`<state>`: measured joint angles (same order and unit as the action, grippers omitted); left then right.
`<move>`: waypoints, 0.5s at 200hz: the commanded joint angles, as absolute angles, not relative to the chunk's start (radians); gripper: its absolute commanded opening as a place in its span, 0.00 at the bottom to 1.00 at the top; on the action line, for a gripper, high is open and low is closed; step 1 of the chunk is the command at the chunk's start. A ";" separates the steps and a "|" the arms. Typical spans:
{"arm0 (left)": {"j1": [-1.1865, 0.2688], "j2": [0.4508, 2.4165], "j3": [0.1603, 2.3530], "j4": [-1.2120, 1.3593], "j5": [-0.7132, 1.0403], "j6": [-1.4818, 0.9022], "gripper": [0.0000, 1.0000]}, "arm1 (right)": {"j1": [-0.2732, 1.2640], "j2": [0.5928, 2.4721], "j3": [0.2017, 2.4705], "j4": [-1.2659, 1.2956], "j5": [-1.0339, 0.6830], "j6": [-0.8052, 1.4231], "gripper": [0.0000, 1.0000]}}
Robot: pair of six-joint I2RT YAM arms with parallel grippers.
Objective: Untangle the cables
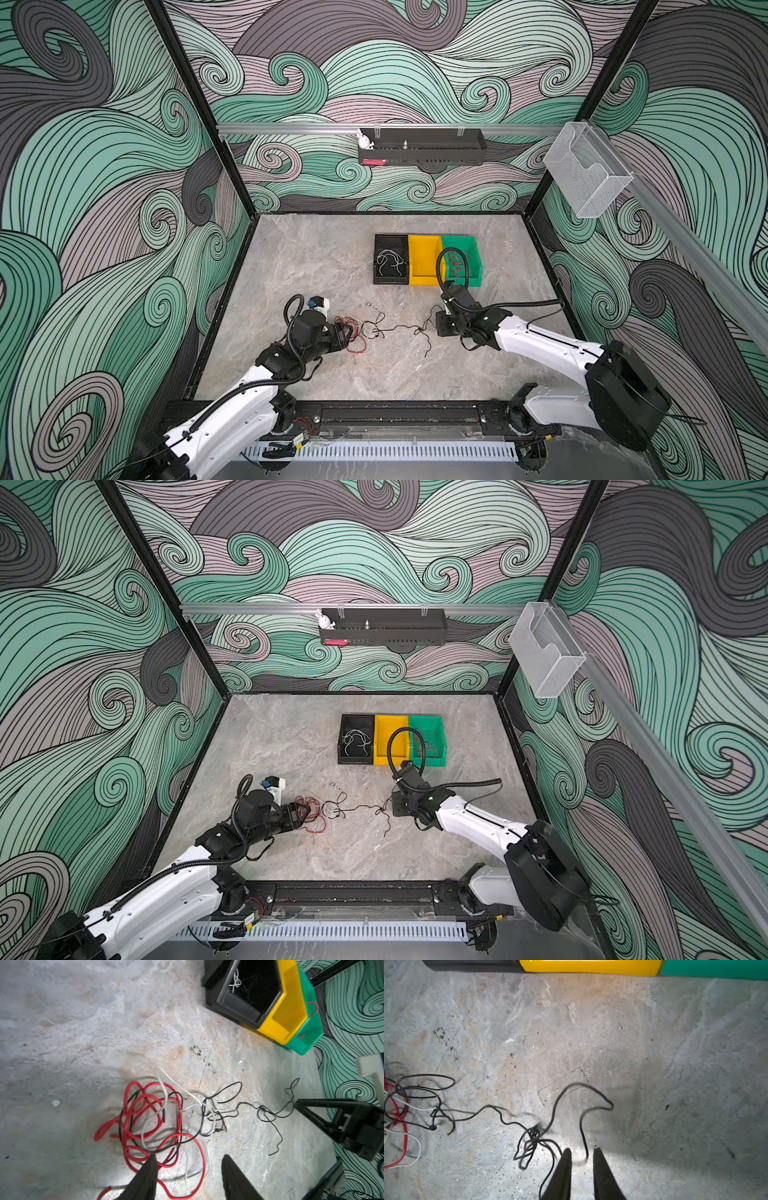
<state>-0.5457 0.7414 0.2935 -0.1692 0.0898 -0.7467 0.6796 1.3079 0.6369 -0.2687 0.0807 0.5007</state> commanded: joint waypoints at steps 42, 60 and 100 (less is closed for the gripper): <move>-0.543 0.891 0.388 -0.166 0.174 -0.734 0.58 | 0.690 1.226 0.670 -0.295 0.142 0.470 0.28; -0.553 0.987 0.404 -0.114 0.198 -0.733 0.57 | 0.693 1.210 0.670 -0.279 0.112 0.462 0.31; -0.569 1.115 0.422 -0.034 0.195 -0.720 0.56 | 0.771 1.283 0.707 -0.235 0.034 0.411 0.36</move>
<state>-0.5583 1.0752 0.3851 -0.0937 0.1772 -0.7425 0.7166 1.2373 0.6704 -0.2638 0.0822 0.4610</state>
